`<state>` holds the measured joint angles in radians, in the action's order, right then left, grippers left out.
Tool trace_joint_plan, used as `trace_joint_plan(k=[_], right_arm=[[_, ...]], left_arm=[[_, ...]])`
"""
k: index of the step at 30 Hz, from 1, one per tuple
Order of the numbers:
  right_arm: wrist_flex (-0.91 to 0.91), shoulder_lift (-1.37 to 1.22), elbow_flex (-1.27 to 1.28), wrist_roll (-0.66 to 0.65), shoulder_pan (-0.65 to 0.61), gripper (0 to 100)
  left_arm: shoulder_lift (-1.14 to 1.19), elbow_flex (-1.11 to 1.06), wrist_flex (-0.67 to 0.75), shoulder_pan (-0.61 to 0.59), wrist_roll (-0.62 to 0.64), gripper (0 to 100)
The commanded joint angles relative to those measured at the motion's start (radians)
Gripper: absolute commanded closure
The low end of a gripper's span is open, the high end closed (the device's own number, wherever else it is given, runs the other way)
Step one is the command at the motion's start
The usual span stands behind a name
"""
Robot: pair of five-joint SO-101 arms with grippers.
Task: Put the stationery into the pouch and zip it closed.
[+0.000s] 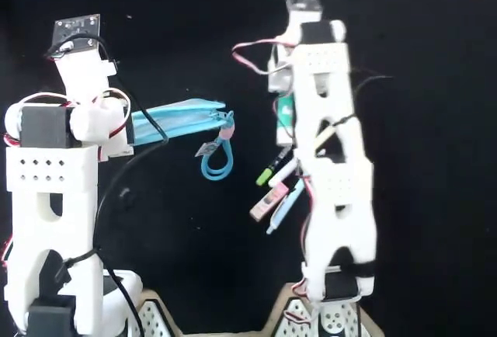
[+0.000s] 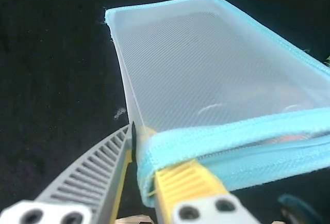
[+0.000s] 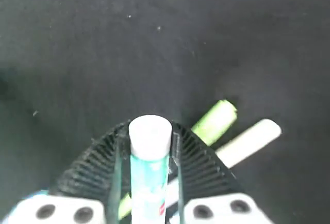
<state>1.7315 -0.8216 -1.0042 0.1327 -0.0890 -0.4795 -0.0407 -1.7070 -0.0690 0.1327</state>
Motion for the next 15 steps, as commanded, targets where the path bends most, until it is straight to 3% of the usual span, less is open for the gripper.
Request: trace_joint_plan(k=[1, 8, 15], right_arm=[[0.031, 0.378, 0.263, -0.091, 0.1, 98.8], [-0.097, 0.631, 0.693, -0.388, 0.39, 98.7], [-0.348, 0.654, 1.092, -0.631, 0.598, 98.7]], left_arm=[[0.003, -0.007, 0.014, 0.008, 0.002, 97], [0.003, -0.007, 0.014, 0.01, 0.002, 97], [0.003, -0.007, 0.014, 0.013, 0.002, 97]])
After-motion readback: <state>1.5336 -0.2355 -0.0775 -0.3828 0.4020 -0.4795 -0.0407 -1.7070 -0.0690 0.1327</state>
